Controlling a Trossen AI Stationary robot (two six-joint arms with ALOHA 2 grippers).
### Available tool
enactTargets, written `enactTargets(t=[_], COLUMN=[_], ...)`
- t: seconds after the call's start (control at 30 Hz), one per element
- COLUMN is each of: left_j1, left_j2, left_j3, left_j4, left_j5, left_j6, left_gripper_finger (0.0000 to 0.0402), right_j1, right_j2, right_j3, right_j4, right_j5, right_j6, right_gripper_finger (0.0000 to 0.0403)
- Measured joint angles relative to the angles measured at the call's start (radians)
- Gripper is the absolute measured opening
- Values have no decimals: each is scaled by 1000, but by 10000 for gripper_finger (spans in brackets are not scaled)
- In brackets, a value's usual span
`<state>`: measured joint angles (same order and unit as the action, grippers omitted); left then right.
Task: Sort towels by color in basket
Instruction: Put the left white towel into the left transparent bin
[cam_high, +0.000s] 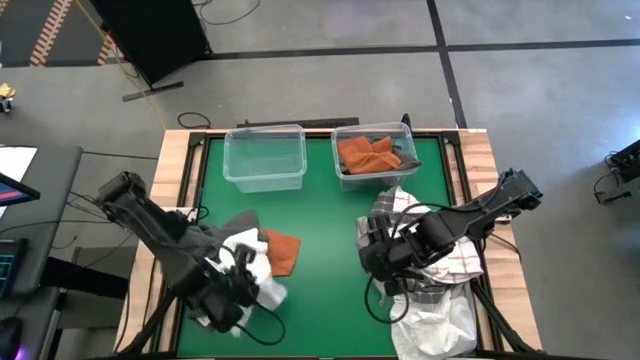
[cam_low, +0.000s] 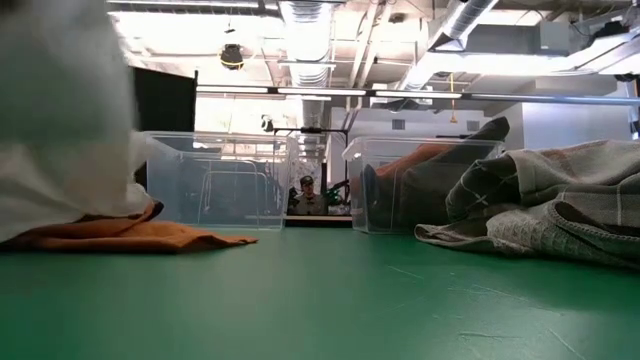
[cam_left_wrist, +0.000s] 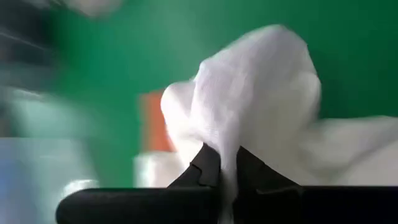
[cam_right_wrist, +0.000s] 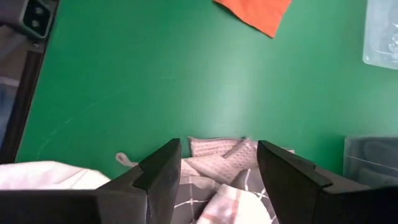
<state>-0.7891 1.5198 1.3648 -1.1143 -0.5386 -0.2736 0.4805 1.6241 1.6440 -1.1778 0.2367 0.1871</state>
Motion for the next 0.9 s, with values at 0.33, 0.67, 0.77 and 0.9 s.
enactTargets(t=[0.33, 0.67, 0.77, 0.9], left_j1=[95, 307, 365, 438], left_j2=[-148, -160, -160, -161], left_j3=[197, 292, 329, 363], left_j4=[-79, -22, 45, 179], left_j5=[-439, -718, -774, -786], left_j6=[318, 762, 881, 1048], left_gripper_finger=[1, 1, 1, 1], right_j1=[24, 28, 27, 27], right_j2=[0, 0, 0, 0], right_j3=[0, 0, 0, 0], right_j4=[3, 4, 4, 4], right_j5=[0, 0, 2, 24], right_j6=[23, 22, 21, 11], right_gripper_finger=[239, 239, 239, 239])
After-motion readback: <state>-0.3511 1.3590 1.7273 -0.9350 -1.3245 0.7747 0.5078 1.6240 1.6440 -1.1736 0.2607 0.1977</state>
